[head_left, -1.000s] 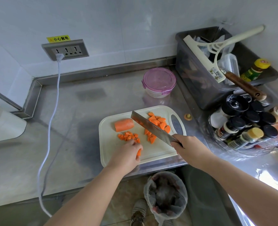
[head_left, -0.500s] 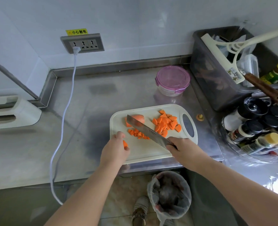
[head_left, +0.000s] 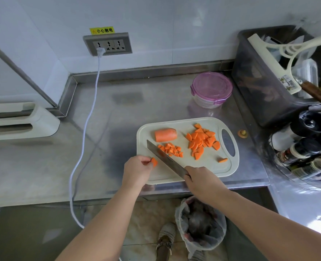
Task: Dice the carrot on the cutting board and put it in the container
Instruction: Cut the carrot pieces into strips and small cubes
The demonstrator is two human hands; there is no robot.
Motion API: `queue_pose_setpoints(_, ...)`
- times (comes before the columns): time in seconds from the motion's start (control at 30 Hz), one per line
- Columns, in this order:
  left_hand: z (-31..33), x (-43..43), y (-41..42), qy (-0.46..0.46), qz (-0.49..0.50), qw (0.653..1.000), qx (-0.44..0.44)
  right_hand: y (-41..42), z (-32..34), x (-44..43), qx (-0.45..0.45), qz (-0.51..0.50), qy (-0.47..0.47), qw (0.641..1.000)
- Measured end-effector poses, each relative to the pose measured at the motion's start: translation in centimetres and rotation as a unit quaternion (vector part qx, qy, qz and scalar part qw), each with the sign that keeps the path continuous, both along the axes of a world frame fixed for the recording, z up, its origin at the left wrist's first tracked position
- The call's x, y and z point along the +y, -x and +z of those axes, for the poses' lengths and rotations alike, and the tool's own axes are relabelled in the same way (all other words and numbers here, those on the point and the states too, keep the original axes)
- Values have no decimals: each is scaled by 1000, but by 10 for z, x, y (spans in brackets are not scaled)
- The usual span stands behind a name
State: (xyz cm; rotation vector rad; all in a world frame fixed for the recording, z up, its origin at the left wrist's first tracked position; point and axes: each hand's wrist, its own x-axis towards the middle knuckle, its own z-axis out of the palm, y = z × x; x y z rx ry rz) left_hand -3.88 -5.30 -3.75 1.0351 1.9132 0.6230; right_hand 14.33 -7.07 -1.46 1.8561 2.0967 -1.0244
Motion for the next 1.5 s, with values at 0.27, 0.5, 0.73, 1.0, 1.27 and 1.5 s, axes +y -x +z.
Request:
queue_pose_setpoints(0.27,-4,7,-10,20,23,999,-37,-4,-1,1,-4,14,-18,1000)
queue_pose_setpoints(0.5,-2,12,-13,40,50,994,-89,-8,2,12,-25,29,-30,999)
queue_pose_setpoints(0.73,-7,17,-6,64,49,990,-119,-7,6,7,-32,15,-54,998)
queue_pose_setpoints(1.0,-5,20,-4,65,38,989,-125,-1,11,7,-68,82,-86,991)
queue_pose_setpoints(1.27,-8,20,-6,54,50,987,-140,-6,11,11,-103,132,-102,981)
queue_pose_setpoints(1.5,-17,19,-3,67,56,985,-150,-9,13,17,-122,161,-102,974)
